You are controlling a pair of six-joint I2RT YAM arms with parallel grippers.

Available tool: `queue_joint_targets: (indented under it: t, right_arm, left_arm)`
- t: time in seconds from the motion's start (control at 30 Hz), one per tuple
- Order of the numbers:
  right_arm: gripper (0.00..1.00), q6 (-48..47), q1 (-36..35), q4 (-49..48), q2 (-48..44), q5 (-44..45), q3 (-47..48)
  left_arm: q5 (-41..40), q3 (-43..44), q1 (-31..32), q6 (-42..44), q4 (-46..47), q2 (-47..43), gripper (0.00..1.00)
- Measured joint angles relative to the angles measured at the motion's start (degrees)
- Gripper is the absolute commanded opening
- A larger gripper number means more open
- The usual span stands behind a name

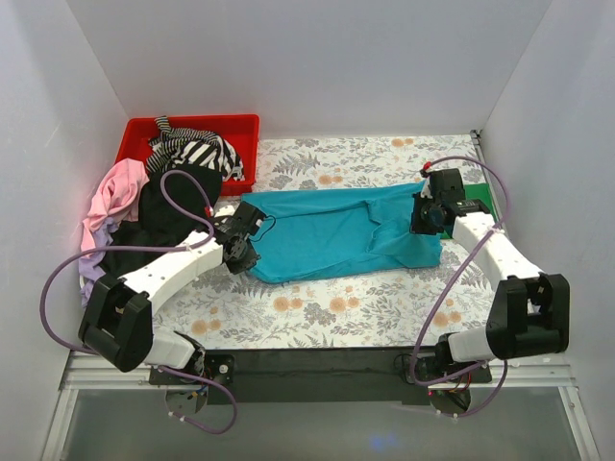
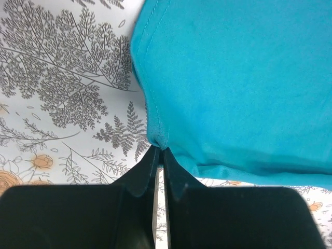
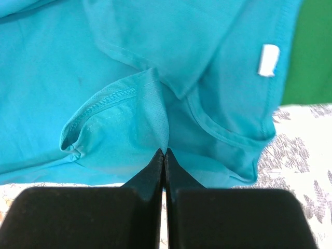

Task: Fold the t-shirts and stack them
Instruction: Fold the tshirt

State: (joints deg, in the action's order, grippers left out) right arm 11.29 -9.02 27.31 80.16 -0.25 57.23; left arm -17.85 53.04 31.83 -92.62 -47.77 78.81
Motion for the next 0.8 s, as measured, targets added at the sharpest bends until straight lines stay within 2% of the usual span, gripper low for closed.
queue_joint_targets:
  t: [0.4, 0.63, 0.8]
  right_arm:
    - [0.01, 4.2, 0.09, 4.37, -8.87, 10.19, -2.8]
    - [0.01, 4.96, 0.63, 4.79, -8.35, 11.52, -2.84]
    - [0.01, 4.87, 0.81, 4.72, -6.05, 11.69, -2.84]
  left_arm:
    - [-3.93, 1.4, -2.47, 3.87, -3.28, 2.36, 0.0]
    - [-3.98, 2.08, -6.01, 6.82, -1.68, 3.1, 0.0]
    - [-4.0, 4.52, -7.34, 10.05, 0.68, 6.93, 0.0]
